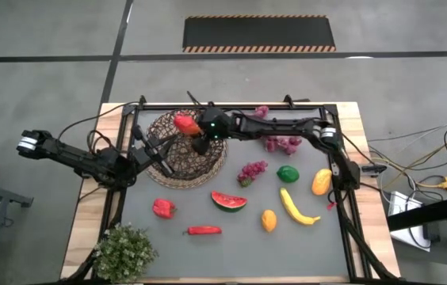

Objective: Build produce basket
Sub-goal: Put the red mango into the wire basket

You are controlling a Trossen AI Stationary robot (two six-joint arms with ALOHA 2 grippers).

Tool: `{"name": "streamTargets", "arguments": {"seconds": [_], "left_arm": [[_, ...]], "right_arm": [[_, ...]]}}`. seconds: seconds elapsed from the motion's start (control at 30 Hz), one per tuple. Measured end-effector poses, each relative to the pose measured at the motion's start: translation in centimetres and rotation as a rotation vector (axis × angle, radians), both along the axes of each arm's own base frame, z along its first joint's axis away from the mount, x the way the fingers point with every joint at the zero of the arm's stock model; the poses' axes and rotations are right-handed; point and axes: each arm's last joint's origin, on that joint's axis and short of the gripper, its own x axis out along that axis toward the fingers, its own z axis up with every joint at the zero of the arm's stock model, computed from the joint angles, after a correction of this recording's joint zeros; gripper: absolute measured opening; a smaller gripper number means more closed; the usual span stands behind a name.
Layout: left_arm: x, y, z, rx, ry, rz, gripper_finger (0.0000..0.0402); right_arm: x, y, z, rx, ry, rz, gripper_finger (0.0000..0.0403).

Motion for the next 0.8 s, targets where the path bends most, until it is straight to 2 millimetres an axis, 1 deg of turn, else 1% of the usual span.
{"name": "streamTargets", "arguments": {"seconds": [0.1,0.2,0.3,0.5,0.67,0.8], "left_arm": [[0.0,0.0,0.0,0.001,0.003,-0.002,0.0005],[0.0,-0.1,0.0,0.0,0.0,-0.005,0.0005],[0.0,-0.1,0.0,0.0,0.0,-0.007,0.0005],[-0.1,-0.1,0.0,0.0,-0.004,-0.009,0.0005],[-0.1,-0.1,0.0,0.0,0.0,-0.01,0.0005],[-0.1,-0.1,0.0,0.0,0.001,-0.01,0.0005]], "right_arm": [[0.9,-0.3,-0.5,-0.002,0.102,0.016,0.0176],[1.7,-0.8,-0.6,-0.006,0.161,0.028,0.0176],[2.7,-1.1,-0.8,-0.019,0.173,0.04,0.0176],[4.1,-1.6,-2.1,-0.032,0.213,0.058,0.0176],[4.5,-2.0,-3.3,-0.032,0.25,0.065,0.0176],[4.4,-2.2,-3.4,-0.034,0.259,0.059,0.0176]]}}
